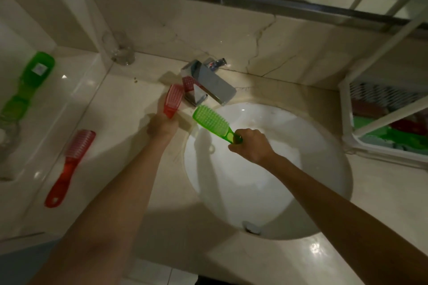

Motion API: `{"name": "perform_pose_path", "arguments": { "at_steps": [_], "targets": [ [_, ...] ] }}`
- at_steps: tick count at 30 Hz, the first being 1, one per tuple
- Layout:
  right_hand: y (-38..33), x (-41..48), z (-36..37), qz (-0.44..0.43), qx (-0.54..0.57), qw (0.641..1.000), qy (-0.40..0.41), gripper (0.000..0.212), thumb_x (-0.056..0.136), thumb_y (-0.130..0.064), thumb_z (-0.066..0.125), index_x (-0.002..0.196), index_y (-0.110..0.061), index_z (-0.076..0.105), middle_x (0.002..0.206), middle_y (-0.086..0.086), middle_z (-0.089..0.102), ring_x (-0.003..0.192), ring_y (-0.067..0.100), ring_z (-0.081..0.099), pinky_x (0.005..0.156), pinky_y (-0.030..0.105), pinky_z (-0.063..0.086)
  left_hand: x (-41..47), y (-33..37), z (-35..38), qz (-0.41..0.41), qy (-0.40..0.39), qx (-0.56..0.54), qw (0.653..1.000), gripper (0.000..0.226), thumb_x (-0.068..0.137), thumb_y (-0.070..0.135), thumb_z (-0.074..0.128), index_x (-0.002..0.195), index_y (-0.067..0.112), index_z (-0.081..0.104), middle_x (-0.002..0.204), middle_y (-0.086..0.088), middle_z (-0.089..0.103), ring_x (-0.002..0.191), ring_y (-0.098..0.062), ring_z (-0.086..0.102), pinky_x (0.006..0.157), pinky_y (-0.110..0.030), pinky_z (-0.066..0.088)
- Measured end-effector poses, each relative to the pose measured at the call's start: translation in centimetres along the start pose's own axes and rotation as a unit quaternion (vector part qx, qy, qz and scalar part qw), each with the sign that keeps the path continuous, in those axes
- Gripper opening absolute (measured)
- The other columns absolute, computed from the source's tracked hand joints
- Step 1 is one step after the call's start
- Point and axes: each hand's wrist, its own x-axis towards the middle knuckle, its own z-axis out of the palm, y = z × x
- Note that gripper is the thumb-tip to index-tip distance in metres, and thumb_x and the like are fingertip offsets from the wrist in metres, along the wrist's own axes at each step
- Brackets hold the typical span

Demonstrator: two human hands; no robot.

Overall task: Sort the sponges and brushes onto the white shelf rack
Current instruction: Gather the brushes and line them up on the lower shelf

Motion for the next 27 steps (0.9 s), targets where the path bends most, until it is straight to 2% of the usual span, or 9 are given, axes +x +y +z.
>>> {"name": "perform_pose_path", "arguments": {
  "at_steps": [3,6,10,13,16,20,22,25,27],
  "targets": [
    [1.0,-0.8,-0.3,-0.016,0.008,1.000,0.019,0.012,0.082,-0.027,0.064,0.081,-0.017,0.056,0.089,0.012,0.065,0.083,0.025,0.056,0.067,0.025,0.033,-2.8,-1.1,-0.8,-0.009,0.050,-0.047,0.998,0.036,0.090,0.016,0.048,0.122,0.001,0.056,0.114,-0.029,0.061,0.106,-0.043,0.058,0.087,-0.041,0.047],
    [1.9,-1.9,-0.6,-0.031,0.009,0.998,0.045,0.020,0.081,-0.028,0.067,0.092,-0.011,0.063,0.096,0.012,0.068,0.090,0.027,0.061,0.071,0.028,0.038,-6.6,-2.3,-1.5,-0.022,0.084,-0.118,0.989,0.020,0.081,0.003,0.051,0.095,-0.006,0.063,0.097,-0.029,0.066,0.092,-0.043,0.061,0.077,-0.040,0.047],
    [3.3,-3.9,-0.7,-0.046,0.049,0.994,0.085,0.021,0.079,-0.028,0.071,0.090,-0.011,0.064,0.096,0.011,0.069,0.092,0.028,0.062,0.077,0.031,0.044,-11.6,-1.8,-1.5,0.033,0.087,-0.171,0.981,0.011,0.073,0.000,0.055,0.081,0.000,0.063,0.083,-0.027,0.065,0.081,-0.041,0.059,0.064,-0.031,0.036],
    [5.0,-6.2,-1.0,-0.041,0.102,0.988,0.107,0.020,0.076,-0.026,0.075,0.078,-0.012,0.060,0.082,0.012,0.065,0.075,0.024,0.056,0.066,0.025,0.035,-14.7,0.0,-0.8,0.106,0.057,-0.171,0.978,0.013,0.071,-0.002,0.056,0.079,0.004,0.064,0.079,-0.025,0.065,0.076,-0.039,0.058,0.063,-0.030,0.035],
    [8.0,-8.6,-1.5,-0.013,0.157,0.978,0.134,0.028,0.075,-0.028,0.076,0.078,-0.003,0.062,0.070,0.014,0.063,0.065,0.022,0.055,0.062,0.028,0.036,-17.5,2.4,0.7,0.163,0.001,-0.128,0.978,0.007,0.071,-0.002,0.056,0.069,0.003,0.059,0.064,-0.016,0.058,0.067,-0.033,0.054,0.061,-0.032,0.038],
    [13.5,-11.6,-2.1,0.037,0.149,0.960,0.235,0.033,0.079,-0.029,0.072,0.082,0.003,0.065,0.077,0.019,0.070,0.073,0.032,0.064,0.066,0.033,0.040,-21.5,6.7,3.2,0.238,-0.055,-0.083,0.966,0.032,0.078,-0.003,0.054,0.055,0.015,0.041,0.053,0.004,0.044,0.055,-0.016,0.042,0.049,-0.021,0.029],
    [16.2,-13.2,-2.5,0.062,0.153,0.949,0.269,0.033,0.081,-0.028,0.070,0.085,0.005,0.066,0.082,0.021,0.071,0.077,0.036,0.065,0.070,0.036,0.047,-23.4,8.9,4.5,0.274,-0.074,-0.064,0.957,0.028,0.081,0.001,0.053,0.058,0.014,0.044,0.055,0.006,0.044,0.053,-0.010,0.041,0.048,-0.016,0.027],
    [19.8,-15.5,-3.4,0.097,0.187,0.927,0.311,0.029,0.083,-0.023,0.068,0.089,0.005,0.066,0.082,0.019,0.071,0.073,0.033,0.065,0.067,0.032,0.046,-25.9,11.8,6.9,0.314,-0.090,-0.044,0.944,0.013,0.082,0.006,0.057,0.069,0.005,0.056,0.064,-0.001,0.053,0.062,-0.020,0.048,0.047,-0.018,0.028],
    [21.8,-16.6,-3.9,0.117,0.232,0.912,0.318,0.026,0.084,-0.024,0.067,0.082,0.002,0.065,0.076,0.012,0.070,0.058,0.018,0.063,0.059,0.028,0.045,-27.4,13.4,8.3,0.332,-0.106,-0.030,0.937,0.012,0.080,0.003,0.056,0.069,0.008,0.054,0.068,-0.004,0.053,0.066,-0.023,0.049,0.054,-0.024,0.031]
  ]
}}
